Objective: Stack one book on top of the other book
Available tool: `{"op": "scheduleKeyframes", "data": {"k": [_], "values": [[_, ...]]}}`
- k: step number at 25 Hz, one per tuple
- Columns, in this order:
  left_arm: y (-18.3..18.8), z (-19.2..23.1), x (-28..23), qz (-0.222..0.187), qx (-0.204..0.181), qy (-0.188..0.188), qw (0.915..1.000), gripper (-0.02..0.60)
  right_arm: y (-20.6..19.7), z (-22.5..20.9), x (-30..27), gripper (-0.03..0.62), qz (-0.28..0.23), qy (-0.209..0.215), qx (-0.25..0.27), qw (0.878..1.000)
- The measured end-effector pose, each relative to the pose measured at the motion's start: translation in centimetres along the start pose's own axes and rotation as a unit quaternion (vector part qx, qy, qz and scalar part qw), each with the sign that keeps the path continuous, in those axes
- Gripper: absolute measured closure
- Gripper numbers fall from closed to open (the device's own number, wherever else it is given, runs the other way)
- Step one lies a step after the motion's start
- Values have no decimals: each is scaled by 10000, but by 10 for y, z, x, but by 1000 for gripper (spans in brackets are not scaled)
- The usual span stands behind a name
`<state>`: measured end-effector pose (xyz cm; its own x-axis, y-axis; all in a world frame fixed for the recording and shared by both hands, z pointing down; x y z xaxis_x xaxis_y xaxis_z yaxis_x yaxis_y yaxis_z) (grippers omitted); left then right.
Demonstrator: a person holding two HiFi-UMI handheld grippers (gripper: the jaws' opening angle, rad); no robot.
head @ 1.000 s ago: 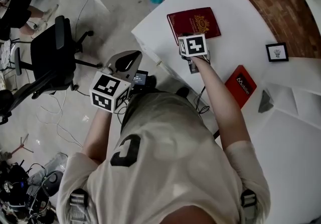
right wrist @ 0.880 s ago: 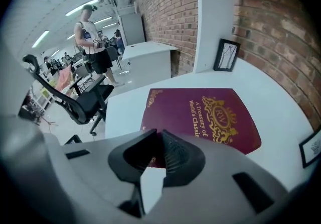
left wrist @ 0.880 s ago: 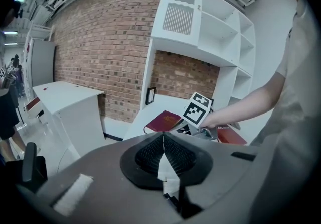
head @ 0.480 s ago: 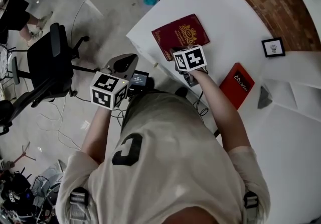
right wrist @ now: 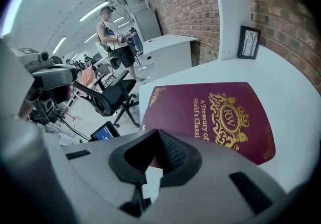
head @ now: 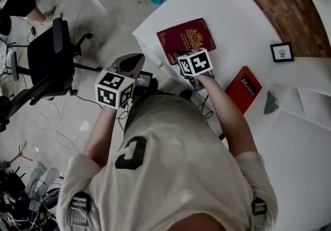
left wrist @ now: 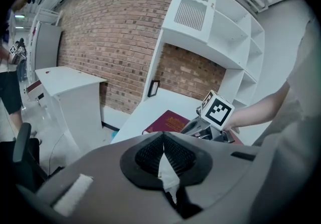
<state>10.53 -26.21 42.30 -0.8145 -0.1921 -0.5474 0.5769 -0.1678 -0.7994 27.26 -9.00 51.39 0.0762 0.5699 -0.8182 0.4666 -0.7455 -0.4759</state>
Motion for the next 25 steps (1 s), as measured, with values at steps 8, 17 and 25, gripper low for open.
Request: {"op": "scheduleKeyframes", "data": {"k": [8,17,25], "values": [[-17,-4,-17,175,324,-267,9990,577,-6,9,-3,589,77,268,-128,9995],[-58,5,-53,552,1663,-727,9818,571,-11,15,-3,589,188,528,-269,9981],[-83,1,-88,744,3016,-1728,9347,283,-13,16,-5,589,168,905,-389,9950]]}}
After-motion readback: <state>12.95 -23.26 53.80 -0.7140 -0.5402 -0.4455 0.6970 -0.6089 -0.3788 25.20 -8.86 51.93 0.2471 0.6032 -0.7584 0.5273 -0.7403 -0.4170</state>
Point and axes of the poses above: the fingertips, and each gripper's own axes: x backward along the fingers, z to its left, y out of its top, the point moved 10 cm from there along x, backward along the fingers, and after that the axes turned 4 degrees about y, right-handed, at the moved point
